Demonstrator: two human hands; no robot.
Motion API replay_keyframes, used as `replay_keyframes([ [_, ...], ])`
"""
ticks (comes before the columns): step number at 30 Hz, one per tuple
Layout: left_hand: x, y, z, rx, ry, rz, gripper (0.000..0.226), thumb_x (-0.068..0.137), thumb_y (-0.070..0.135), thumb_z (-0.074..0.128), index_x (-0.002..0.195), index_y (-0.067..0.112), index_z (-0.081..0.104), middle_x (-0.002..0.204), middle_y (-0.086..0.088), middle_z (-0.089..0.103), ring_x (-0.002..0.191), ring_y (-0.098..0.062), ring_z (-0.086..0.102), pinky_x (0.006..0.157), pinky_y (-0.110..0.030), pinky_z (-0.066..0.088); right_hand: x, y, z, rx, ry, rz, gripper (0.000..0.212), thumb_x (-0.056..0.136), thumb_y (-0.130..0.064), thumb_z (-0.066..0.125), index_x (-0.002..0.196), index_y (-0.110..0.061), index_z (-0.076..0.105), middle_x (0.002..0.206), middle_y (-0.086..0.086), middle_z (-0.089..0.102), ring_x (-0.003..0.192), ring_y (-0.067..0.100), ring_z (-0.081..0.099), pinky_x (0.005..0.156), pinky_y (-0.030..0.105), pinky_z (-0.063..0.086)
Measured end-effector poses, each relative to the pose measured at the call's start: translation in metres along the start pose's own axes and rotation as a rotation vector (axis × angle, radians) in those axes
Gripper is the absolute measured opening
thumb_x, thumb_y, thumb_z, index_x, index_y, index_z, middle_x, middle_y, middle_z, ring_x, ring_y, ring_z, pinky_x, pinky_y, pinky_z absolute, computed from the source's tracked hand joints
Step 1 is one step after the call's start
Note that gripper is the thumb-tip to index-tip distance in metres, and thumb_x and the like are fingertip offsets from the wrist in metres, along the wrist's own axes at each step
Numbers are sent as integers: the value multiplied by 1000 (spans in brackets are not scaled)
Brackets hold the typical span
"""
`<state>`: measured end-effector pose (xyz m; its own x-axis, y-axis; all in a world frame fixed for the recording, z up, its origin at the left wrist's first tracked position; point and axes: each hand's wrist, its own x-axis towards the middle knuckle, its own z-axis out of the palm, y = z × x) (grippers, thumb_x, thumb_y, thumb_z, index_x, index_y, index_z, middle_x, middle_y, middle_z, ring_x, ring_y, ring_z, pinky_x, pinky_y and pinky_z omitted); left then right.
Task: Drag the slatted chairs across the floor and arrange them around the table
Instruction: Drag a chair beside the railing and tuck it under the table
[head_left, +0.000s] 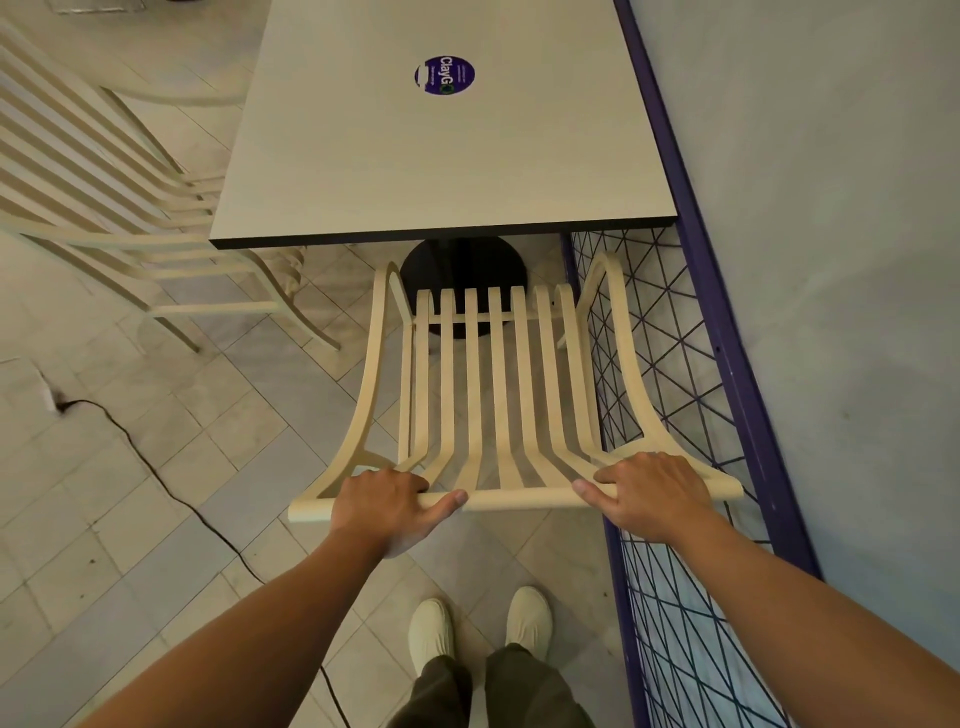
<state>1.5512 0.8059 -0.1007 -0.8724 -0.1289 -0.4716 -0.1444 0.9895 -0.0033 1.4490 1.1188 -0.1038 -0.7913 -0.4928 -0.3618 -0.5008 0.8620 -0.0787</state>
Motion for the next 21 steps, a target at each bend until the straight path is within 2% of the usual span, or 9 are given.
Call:
replay_keyframes([
  [3,1,-1,1,1,8,-2,88,82,89,11,120,37,71,89,14,65,81,-9,59,70,-24,44,2,1,-2,-4,-6,-6,107,71,-88,-8,125,-36,68,94,-4,71,85,17,65,76,35,52],
  [7,4,-3,3,-16,24,-11,93,77,90,8,117,37,73,86,15,65,79,-9,60,70,-23,45,7,0,-4,-17,-10,-8,96,78,-87,1,125,-37,69,96,-3,72,86,18,65,74,35,49],
  [12,9,-7,4,-24,38,5,102,70,93,-1,115,38,73,83,14,65,76,-8,60,70,-23,50,10,-1,-2,-13,12,11,105,72,-88,-7,124,-37,69,95,-4,72,86,19,65,76,36,50],
  [17,12,-15,1,-25,52,22,104,70,92,-2,120,39,72,82,16,64,74,-8,59,61,-21,41,11,-7,-1,6,16,31,112,69,-89,-12,125,-36,69,94,-2,72,85,19,65,78,37,52],
  [21,16,-21,1,-16,84,41,108,68,94,-7,115,39,73,77,16,63,70,-7,58,62,-22,41,12,-12,-3,23,24,31,115,67,-88,-15,125,-35,69,95,-3,73,85,18,66,76,36,52],
])
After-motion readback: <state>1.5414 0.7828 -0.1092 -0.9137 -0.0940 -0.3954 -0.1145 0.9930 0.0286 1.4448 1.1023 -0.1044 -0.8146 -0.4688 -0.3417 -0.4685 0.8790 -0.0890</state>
